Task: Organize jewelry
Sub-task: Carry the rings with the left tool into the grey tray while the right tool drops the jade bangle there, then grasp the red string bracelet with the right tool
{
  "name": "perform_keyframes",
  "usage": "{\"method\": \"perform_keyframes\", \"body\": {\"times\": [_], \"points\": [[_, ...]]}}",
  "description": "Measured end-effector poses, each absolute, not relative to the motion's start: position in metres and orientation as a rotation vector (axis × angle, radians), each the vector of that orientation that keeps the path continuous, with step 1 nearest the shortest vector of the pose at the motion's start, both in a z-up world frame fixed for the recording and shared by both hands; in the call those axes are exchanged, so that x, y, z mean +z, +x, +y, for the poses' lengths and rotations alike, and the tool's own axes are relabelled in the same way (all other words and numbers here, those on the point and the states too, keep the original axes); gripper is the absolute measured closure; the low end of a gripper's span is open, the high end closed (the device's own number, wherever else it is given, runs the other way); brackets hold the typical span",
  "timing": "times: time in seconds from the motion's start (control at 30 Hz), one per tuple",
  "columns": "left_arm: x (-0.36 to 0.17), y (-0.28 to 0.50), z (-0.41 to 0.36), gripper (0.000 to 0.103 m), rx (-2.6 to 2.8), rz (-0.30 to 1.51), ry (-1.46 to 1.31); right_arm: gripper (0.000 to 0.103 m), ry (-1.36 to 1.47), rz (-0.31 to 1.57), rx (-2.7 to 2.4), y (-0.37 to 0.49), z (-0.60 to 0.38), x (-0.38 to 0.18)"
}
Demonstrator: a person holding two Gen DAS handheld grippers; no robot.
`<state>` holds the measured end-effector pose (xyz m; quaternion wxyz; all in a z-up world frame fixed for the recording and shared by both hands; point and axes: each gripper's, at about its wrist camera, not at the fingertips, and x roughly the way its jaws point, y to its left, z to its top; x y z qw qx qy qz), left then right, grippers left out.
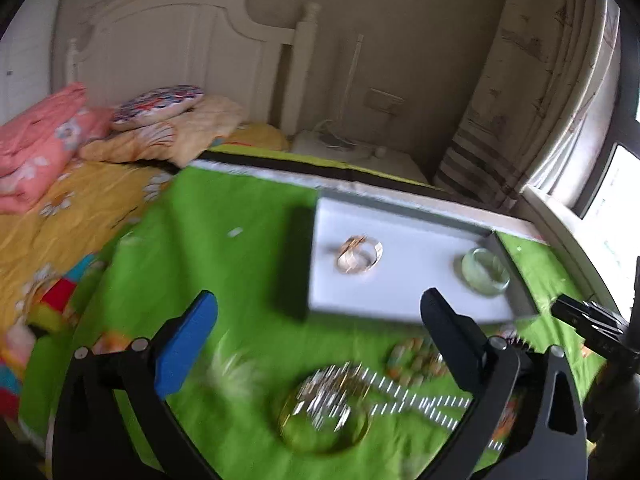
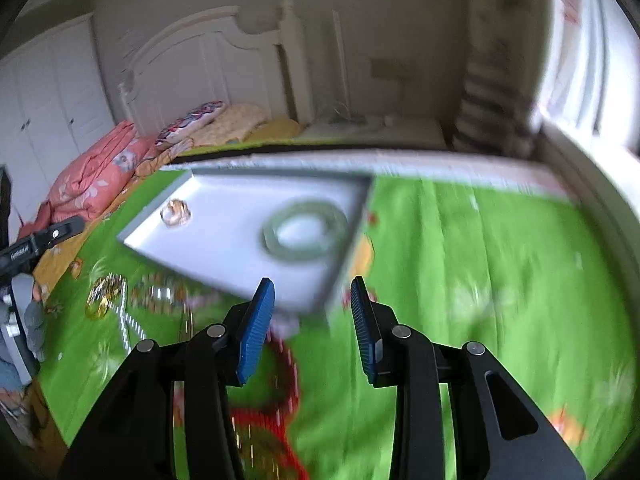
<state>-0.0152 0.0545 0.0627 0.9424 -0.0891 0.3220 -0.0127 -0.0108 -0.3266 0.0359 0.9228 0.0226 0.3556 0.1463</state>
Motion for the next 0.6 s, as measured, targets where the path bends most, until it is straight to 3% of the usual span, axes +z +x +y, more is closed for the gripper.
{"method": "perform_keyframes", "body": {"times": [0.23, 0.6], "points": [[0.041, -0.075, 0.057, 0.002, -0.030, 0.690, -0.201, 0.073, 0.105, 0.787, 0.301, -0.059, -0.333, 0.015], [0.004, -0.083, 0.075, 0.002, -0.091, 0.785, -0.330, 0.073, 0.010, 0.847, 0.334, -0.087, -0.318, 0.006]]}}
